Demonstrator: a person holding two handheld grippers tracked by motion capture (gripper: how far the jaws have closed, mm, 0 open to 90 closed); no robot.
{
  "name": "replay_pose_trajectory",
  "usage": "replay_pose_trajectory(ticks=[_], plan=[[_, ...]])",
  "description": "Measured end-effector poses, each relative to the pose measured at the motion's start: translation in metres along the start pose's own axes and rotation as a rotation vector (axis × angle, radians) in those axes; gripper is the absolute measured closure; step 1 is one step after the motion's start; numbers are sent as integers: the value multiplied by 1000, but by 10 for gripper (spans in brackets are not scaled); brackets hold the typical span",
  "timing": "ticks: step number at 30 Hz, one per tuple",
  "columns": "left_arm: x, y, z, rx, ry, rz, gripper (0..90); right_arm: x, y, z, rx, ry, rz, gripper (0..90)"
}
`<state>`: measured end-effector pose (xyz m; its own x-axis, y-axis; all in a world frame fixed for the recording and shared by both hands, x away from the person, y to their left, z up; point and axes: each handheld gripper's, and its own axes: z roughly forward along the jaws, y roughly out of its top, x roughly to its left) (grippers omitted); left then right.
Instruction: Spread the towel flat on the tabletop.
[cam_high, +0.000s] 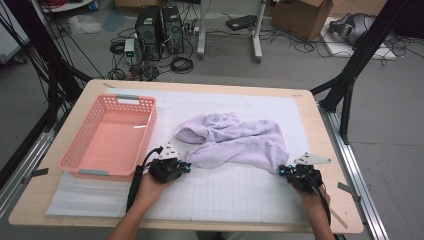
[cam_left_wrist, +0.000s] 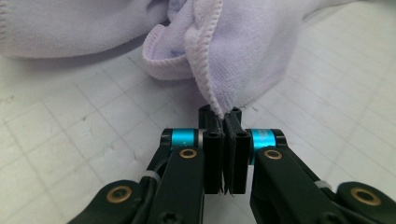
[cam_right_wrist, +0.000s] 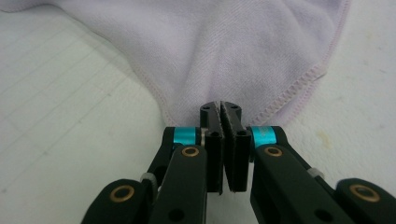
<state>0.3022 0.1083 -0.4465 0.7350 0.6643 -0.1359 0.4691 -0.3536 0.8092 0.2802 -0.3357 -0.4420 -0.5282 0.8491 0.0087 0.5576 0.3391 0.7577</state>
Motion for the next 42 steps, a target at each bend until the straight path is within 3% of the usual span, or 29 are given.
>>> replay_pose_trajectory(ticks=[7,12,21,28,29,31,33,37,42], plan=[[-9,-13,-35,-65,-29,-28,874,3,-10,-31,-59,21,19,881],[-25,-32,-51,-77,-55,-63,873,18,-25,-50,-63,28,14,881],[-63,-59,-69,-48,-85,-41,869,38,-54,-82,-19,30,31,881],[-79,-66,-84,-49,-118,1,863,52,-76,-102,9,49,30,881],[-79,-66,-84,-48,-111,5,844,53,-77,-102,10,50,24,878],[-77,-64,-83,-58,-73,-37,625,53,-75,-101,9,51,23,840],[-71,-60,-86,-108,-49,-75,492,53,-72,-101,-33,45,43,691],[-57,-51,-82,-145,-21,-116,430,51,-59,-101,-140,38,73,606],[-34,-36,-46,-63,-5,-159,398,38,-42,-65,-71,-13,44,536]])
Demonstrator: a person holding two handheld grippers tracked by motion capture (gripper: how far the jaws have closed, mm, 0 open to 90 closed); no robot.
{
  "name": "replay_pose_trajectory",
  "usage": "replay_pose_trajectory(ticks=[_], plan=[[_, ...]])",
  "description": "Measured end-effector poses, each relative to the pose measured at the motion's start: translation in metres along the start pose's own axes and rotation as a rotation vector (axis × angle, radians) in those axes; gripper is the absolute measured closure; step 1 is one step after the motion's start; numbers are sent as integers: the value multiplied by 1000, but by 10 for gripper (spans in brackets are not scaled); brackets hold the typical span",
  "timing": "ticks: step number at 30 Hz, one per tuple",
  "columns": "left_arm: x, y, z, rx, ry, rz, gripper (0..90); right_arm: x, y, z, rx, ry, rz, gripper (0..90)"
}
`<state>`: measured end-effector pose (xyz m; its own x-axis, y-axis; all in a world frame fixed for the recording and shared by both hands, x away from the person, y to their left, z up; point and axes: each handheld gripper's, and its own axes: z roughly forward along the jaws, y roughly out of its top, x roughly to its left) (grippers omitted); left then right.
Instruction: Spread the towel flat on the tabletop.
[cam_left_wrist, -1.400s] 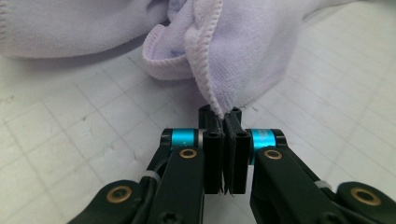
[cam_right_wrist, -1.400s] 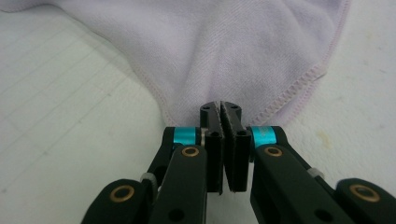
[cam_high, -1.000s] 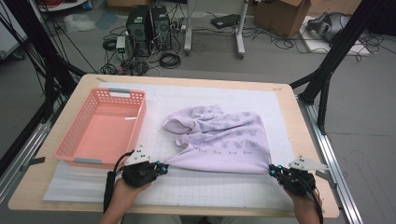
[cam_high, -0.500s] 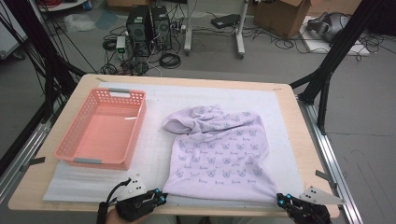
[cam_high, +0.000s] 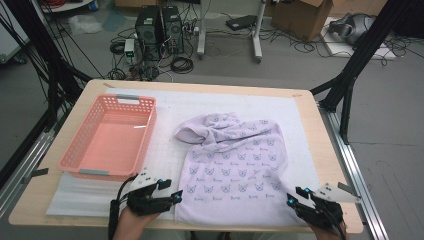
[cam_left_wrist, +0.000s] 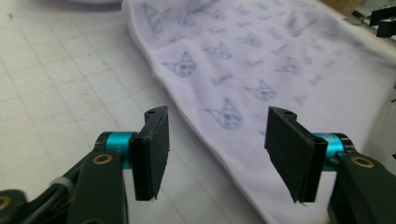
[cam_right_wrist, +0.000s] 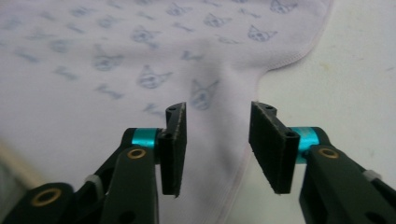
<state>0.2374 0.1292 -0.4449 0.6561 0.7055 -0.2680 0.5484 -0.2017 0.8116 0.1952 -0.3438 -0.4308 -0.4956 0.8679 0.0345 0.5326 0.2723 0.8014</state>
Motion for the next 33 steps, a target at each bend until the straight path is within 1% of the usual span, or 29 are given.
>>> replay_pose_trajectory(ticks=[1,2,4,5,6,7,8,9,10,11,12,13,14,15,16,17,18,19,20,21,23,24,25,27,30,31,33], plan=[[3,4,8,13,5,-6,399,-4,3,7,4,-4,6,534],[6,7,16,25,5,-4,399,-7,7,12,8,-7,18,531],[10,15,29,45,33,8,400,-16,14,22,4,-20,27,529],[12,19,35,52,43,2,400,-21,18,27,1,-26,31,534],[14,22,40,54,48,-7,400,-25,21,32,4,-28,45,554],[16,25,44,47,46,-13,406,-28,23,36,11,-22,54,573],[17,28,48,51,42,-19,415,-31,26,41,17,-5,60,587],[16,30,52,51,38,-17,415,-32,27,46,29,15,63,596],[14,31,55,56,44,3,440,-31,29,52,42,19,52,596],[10,31,57,57,63,37,512,-30,30,58,56,26,47,592],[5,31,58,69,121,87,589,-28,30,62,66,27,42,581],[4,31,58,73,126,117,703,-25,29,68,85,25,34,566],[6,31,57,83,112,105,867,-21,29,70,66,4,39,572],[7,31,54,86,118,97,866,-20,28,70,58,-8,35,582],[7,29,50,87,125,100,869,-18,27,69,56,-12,25,623],[8,26,45,84,122,84,870,-17,26,68,53,2,21,731],[9,22,40,80,115,74,870,-15,25,67,56,26,16,819],[10,19,35,77,110,70,871,-13,24,65,59,43,11,847],[10,15,29,72,104,68,871,-11,23,63,62,49,2,854],[9,12,24,64,107,70,871,-11,21,61,63,68,-5,858],[7,4,14,52,98,86,871,-12,17,56,61,114,-3,862],[7,1,9,48,95,82,871,-11,15,53,62,126,1,862],[7,-2,5,47,91,74,870,-11,12,49,65,125,1,863],[8,-4,-2,37,75,46,870,-9,8,41,74,122,-1,863],[5,-7,-11,31,48,44,869,-4,1,27,87,113,-24,866],[3,-8,-13,27,45,40,868,-3,-1,23,84,103,-36,867],[1,-9,-12,24,49,34,857,-2,-2,16,88,88,-30,867]])
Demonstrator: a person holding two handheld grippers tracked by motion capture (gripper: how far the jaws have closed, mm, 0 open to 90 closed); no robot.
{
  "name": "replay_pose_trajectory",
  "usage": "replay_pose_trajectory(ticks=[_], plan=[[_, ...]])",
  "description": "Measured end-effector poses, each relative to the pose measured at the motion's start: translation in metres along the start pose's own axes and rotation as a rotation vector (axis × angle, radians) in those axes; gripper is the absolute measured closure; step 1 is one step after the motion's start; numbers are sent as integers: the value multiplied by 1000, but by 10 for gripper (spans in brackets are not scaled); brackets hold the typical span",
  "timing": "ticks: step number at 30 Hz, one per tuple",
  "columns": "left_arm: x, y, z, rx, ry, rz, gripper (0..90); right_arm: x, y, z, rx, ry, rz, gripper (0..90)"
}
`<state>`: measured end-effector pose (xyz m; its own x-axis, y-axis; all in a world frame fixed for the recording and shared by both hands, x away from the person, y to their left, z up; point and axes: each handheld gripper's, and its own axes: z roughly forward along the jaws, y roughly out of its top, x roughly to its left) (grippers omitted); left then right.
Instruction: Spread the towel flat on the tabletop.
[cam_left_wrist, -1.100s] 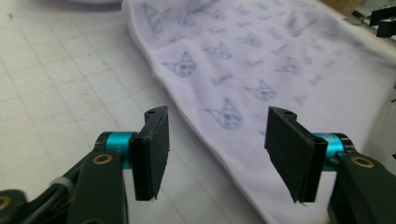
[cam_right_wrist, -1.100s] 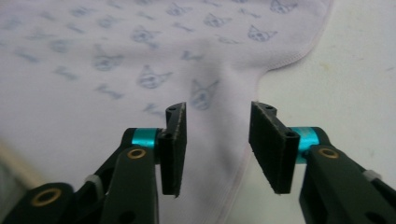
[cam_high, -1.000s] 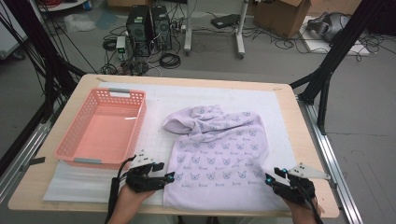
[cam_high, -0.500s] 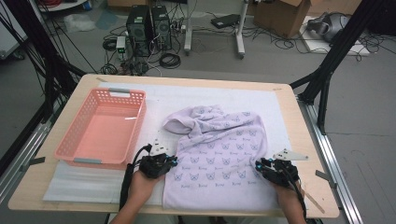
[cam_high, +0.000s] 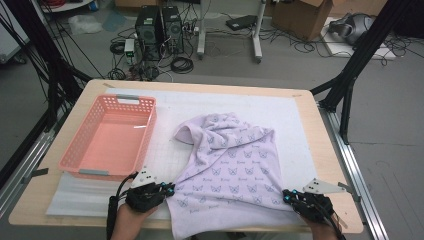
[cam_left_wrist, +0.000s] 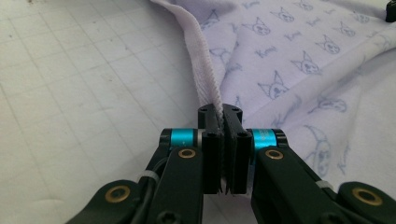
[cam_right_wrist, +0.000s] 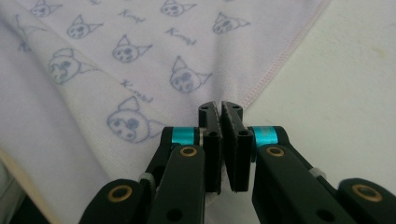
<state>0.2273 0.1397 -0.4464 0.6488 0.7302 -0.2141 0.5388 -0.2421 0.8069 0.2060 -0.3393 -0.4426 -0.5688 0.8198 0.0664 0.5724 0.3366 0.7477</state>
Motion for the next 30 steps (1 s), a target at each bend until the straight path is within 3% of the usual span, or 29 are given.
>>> replay_pose_trajectory(ticks=[1,3,4,5,7,9,11,13,14,15,16,18,20,22,24,26,30], plan=[[0,1,2,-1,8,-13,824,0,0,-1,3,-20,-7,866],[3,4,7,7,6,-68,572,-2,3,-2,-8,-31,3,835],[5,6,9,5,3,-77,499,-4,4,-3,-26,-26,19,724],[6,8,11,2,-4,-79,474,-5,7,-2,-50,-33,37,608],[7,12,19,19,-6,-80,445,-10,11,2,-83,-21,60,529],[8,16,29,36,3,-81,442,-13,17,12,-64,-30,51,486],[4,21,36,41,52,-32,491,-14,22,24,-34,-26,43,488],[1,27,42,61,103,22,571,-13,28,39,12,-32,3,548],[2,29,44,71,125,38,675,-14,31,41,5,-31,-10,654],[6,32,46,74,124,29,783,-17,35,44,12,-21,-11,715],[8,35,49,77,130,22,834,-20,38,46,17,-6,-12,826],[13,43,57,76,156,4,853,-25,44,52,20,-3,-45,842],[20,51,65,55,182,-21,857,-29,51,59,0,-34,-45,845],[29,60,71,30,230,-36,857,-35,57,65,-34,-79,-28,845],[38,67,76,-1,230,-89,856,-41,61,68,-68,-103,-9,845],[43,73,82,-23,247,-85,856,-49,66,71,-104,-130,26,845],[48,79,89,-69,257,-162,814,-60,75,76,-136,-161,58,840]])
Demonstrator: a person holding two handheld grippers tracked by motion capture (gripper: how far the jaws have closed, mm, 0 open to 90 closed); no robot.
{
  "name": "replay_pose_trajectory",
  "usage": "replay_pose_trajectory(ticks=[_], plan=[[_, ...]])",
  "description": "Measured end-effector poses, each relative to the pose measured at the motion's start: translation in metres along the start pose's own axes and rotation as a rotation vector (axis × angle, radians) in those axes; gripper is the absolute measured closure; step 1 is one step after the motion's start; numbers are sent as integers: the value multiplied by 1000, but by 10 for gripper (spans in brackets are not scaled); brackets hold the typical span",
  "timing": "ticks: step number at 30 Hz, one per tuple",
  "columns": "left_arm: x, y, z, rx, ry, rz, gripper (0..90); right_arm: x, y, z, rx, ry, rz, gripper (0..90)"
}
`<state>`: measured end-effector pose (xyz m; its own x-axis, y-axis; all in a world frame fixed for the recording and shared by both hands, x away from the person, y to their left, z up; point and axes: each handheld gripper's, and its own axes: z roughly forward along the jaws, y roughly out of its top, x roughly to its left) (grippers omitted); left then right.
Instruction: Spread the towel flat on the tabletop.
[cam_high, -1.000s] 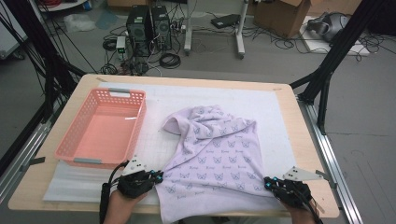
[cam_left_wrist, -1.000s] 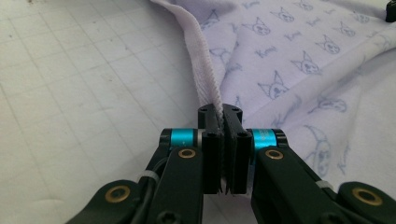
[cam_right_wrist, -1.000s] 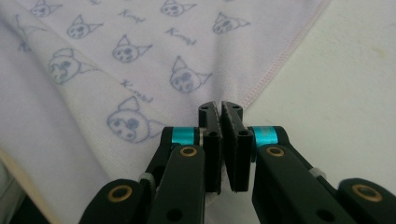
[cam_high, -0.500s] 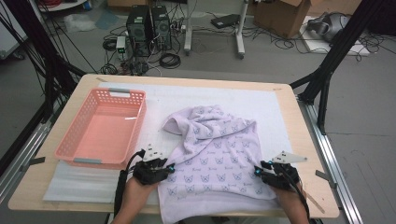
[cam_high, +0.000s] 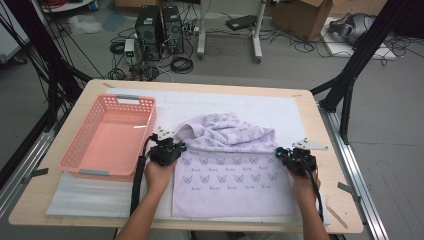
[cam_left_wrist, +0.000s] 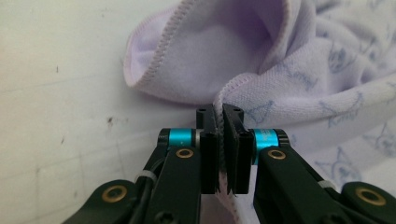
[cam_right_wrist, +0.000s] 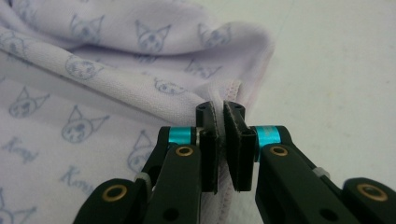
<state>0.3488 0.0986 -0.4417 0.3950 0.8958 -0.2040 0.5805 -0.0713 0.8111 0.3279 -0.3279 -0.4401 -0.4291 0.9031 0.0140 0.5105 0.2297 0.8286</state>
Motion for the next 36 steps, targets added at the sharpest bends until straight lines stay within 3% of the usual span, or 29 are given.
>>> replay_pose_trajectory(ticks=[2,3,4,5,9,12,13,15,18,20,23,26,27,31,36], plan=[[1,-1,-1,19,-2,-14,628,-4,4,1,3,-1,19,782],[1,-2,-3,39,-12,-3,549,-5,5,-1,-6,-3,27,703],[-1,-3,-6,55,-19,23,501,-5,5,-3,-12,-8,38,638],[-4,-6,-11,39,-21,56,482,-6,3,-7,-19,-9,34,611],[-11,-21,-28,10,-80,120,477,-9,-9,-24,-38,-5,36,564],[-9,-32,-34,13,-120,116,422,-10,-17,-37,-45,24,49,527],[-9,-35,-37,16,-139,105,393,-9,-19,-42,-40,65,47,509],[-11,-41,-44,15,-165,123,381,-6,-23,-50,-15,84,2,476],[-13,-50,-55,8,-195,132,344,-2,-29,-62,13,89,-28,451],[-12,-55,-62,12,-186,147,326,2,-36,-70,15,90,-29,431],[-11,-60,-71,25,-197,136,330,8,-47,-79,30,104,-35,391],[-13,-65,-81,47,-224,140,380,16,-58,-85,56,108,-61,389],[-13,-68,-83,57,-233,138,398,19,-62,-87,69,109,-49,391],[-21,-77,-89,82,-246,138,430,23,-73,-92,73,127,-23,447],[-29,-83,-91,91,-249,154,402,29,-79,-94,94,135,-51,487]])
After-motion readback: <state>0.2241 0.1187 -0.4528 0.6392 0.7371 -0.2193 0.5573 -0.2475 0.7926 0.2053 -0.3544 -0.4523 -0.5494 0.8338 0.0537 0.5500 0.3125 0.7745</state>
